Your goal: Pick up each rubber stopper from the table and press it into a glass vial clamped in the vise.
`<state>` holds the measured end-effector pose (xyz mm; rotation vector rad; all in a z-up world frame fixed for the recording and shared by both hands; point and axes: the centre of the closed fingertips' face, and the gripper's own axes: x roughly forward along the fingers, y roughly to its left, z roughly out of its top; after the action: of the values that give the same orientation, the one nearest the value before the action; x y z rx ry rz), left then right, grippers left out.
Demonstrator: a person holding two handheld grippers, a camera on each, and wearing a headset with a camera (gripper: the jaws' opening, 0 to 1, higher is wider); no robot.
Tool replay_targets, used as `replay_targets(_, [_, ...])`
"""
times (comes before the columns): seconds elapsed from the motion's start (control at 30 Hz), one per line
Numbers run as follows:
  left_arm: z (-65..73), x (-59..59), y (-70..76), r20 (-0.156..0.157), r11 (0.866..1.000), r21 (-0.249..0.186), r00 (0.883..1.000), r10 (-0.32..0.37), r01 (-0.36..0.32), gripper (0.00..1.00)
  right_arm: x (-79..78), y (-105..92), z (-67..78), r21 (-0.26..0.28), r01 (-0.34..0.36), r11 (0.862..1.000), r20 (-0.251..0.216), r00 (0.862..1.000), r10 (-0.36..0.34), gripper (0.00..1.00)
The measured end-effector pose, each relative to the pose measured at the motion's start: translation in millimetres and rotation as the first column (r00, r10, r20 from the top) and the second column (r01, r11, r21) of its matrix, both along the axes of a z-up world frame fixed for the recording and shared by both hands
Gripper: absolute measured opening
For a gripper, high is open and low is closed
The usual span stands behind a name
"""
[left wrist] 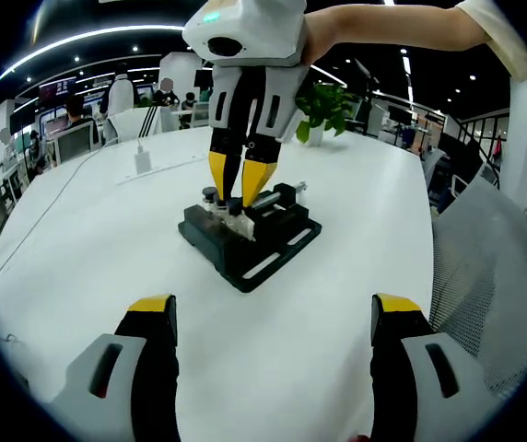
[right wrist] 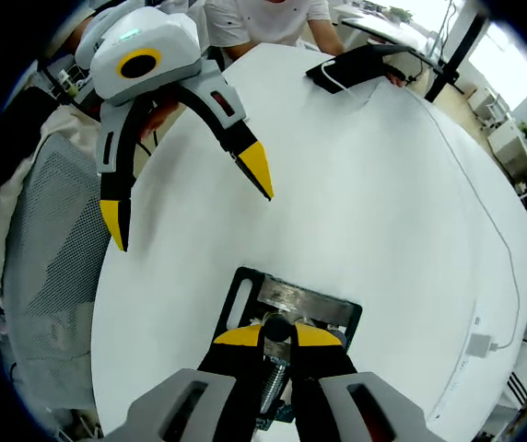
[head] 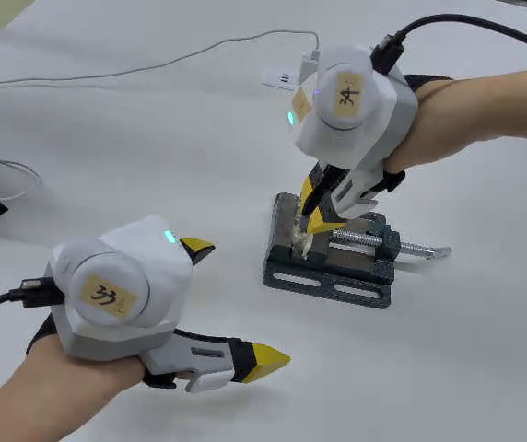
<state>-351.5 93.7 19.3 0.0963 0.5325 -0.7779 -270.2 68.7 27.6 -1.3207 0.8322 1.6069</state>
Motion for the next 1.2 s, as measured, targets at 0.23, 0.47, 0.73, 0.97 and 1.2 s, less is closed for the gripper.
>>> replay_targets(0.23, [-0.4, 0.2, -2.9, -0.002, 1.0, -0.004, 1.0, -0.005, 0.005, 0.85, -4.2, -0.1, 1.6, -0.006, 0.081, 0.997, -0.008, 0.997, -0.081, 0.04])
replay_targets(0.47, [-1.1, -0.5, -4.6, -0.003, 1.0, -0.004, 1.0, -0.009, 0.009, 0.85, -7.4, -0.7, 3.9, 0.002, 0.127, 0.992, -0.021, 0.992, -0.127, 0.05])
replay_targets(0.73, [-1.8, -1.5, -3.1, -0.006, 1.0, -0.002, 1.0, -0.009, 0.009, 0.85, -8.2, 0.2, 5.1, 0.03, 0.051, 0.998, -0.015, 0.999, -0.051, 0.07])
replay_targets(0.97, [-2.8, -2.7, -3.2, -0.009, 1.0, -0.001, 1.0, -0.012, 0.012, 0.84, -6.9, 0.2, 4.6, 0.033, 0.003, 0.999, 0.005, 1.0, -0.003, 0.08])
replay_targets(1.2, [-2.8, -2.2, -3.2, -0.01, 1.0, -0.002, 1.0, -0.011, 0.011, 0.84, -3.7, -0.4, 2.8, 0.03, -0.012, 0.999, 0.007, 1.0, 0.011, 0.12])
